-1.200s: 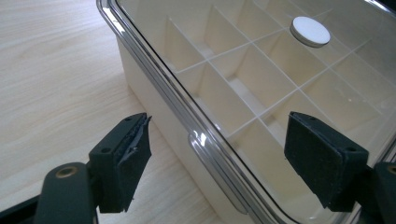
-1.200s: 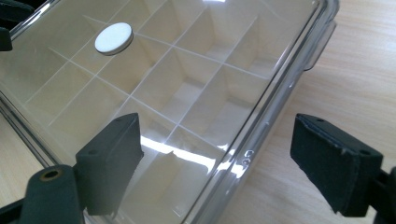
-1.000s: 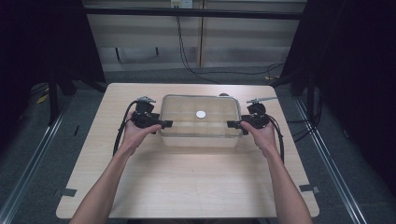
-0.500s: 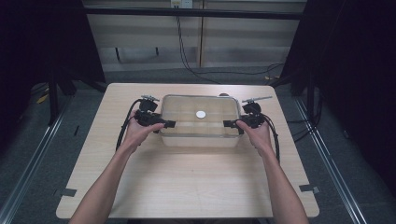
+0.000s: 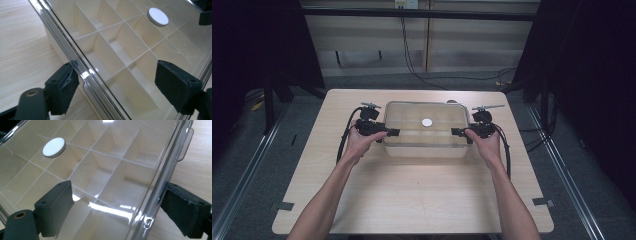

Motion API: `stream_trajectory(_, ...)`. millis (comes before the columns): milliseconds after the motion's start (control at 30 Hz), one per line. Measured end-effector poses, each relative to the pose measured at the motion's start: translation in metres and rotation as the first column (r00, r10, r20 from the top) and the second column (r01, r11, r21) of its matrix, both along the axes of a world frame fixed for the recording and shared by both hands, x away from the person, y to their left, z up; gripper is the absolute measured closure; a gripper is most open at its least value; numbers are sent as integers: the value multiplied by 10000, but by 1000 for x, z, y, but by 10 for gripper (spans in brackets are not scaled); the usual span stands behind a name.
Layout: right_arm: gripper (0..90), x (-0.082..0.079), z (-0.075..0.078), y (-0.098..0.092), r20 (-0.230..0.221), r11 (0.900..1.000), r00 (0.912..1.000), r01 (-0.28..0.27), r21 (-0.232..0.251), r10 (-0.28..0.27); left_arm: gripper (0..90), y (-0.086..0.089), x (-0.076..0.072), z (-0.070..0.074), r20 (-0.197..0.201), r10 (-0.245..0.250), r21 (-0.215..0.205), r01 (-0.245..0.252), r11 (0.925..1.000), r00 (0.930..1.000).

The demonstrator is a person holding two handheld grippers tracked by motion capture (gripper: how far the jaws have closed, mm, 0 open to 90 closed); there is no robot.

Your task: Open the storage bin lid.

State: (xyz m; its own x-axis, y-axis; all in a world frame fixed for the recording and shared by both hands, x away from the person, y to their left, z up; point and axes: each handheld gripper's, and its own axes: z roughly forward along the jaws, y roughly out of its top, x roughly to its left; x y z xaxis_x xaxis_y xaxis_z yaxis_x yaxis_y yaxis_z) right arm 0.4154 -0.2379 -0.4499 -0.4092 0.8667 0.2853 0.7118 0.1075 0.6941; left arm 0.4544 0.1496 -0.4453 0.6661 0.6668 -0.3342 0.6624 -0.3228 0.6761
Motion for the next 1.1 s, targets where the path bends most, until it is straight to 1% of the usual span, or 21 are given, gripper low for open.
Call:
stream_trajectory(33,126,0,0,0,42,10000,10000,35,-15,-35,206,0,-1,-1,88,70,-117,-69,9999,9999)
stream_trajectory(100,132,-1,1,0,124,9999,9999,87,-90,-86,205,1,-1,-2,90,94,-148,-92,9998,9999)
stream_trajectory(233,171,-2,3,-3,328,9999,9994,109,-45,-108,213,1,-3,-1,217,183,-148,-180,9997,9996)
stream_trajectory(267,172,-3,4,-4,423,9998,9990,134,120,-139,237,2,-5,1,521,250,-221,-238,9995,9983)
stream_trajectory(367,185,-4,6,-4,526,9998,9985,146,148,-154,282,3,-6,3,633,323,-292,-305,9991,9975)
stream_trajectory(400,196,-5,6,-5,577,9994,9981,192,296,-209,284,4,-6,4,740,207,-243,-189,9995,9970)
stream_trajectory(433,196,-5,6,-5,577,9994,9981,192,296,-209,287,4,-6,4,740,207,-243,-189,9995,9970)
stream_trajectory(467,227,-6,7,-7,719,9991,9972,190,377,-216,288,4,-7,3,764,223,-334,-198,9992,9968)
stream_trajectory(533,239,-6,8,-7,793,9991,9965,224,358,-252,288,4,-7,3,754,251,-392,-222,9990,9968)
stream_trajectory(567,240,-7,9,-8,780,9989,9966,225,423,-257,288,5,-7,3,801,193,-337,-167,9993,9966)
stream_trajectory(600,266,-9,10,-8,807,9989,9965,203,431,-237,290,5,-8,3,834,220,-386,-188,9991,9963)
stream_trajectory(633,266,-9,10,-8,807,9989,9965,203,431,-237,292,5,-8,3,834,220,-386,-188,9991,9963)
stream_trajectory(667,291,-10,10,-11,846,9974,9961,178,703,-237,296,5,-8,3,869,247,-468,-207,9987,9959)
stream_trajectory(700,291,-10,10,-11,846,9974,9961,178,703,-237,300,5,-8,3,869,247,-468,-207,9987,9959)
stream_trajectory(733,336,-10,11,-14,943,9961,9952,187,866,-268,315,7,-7,4,949,255,-450,-213,9988,9952)
stream_trajectory(767,336,-10,11,-14,943,9961,9952,187,866,-268,334,7,-7,4,949,255,-450,-213,9988,9952)
stream_trajectory(800,370,-10,9,-15,908,9951,9952,269,948,-355,343,7,-7,4,972,326,-539,-275,9982,9947)
stream_trajectory(833,370,-10,9,-15,908,9951,9952,269,948,-355,348,7,-7,4,972,326,-539,-275,9982,9947)
stream_trajectory(867,372,-11,8,-15,927,9936,9950,265,1102,-368,354,8,-8,4,1000,354,-527,-303,9982,9944)
stream_trajectory(933,378,-11,8,-14,923,9928,9948,332,1150,-440,366,8,-9,5,1037,398,-558,-341,9979,9938)
stream_trajectory(1100,409,-13,12,-15,1080,9925,9929,364,1164,-491,419,13,-11,9,1302,391,-678,-304,9972,9907)
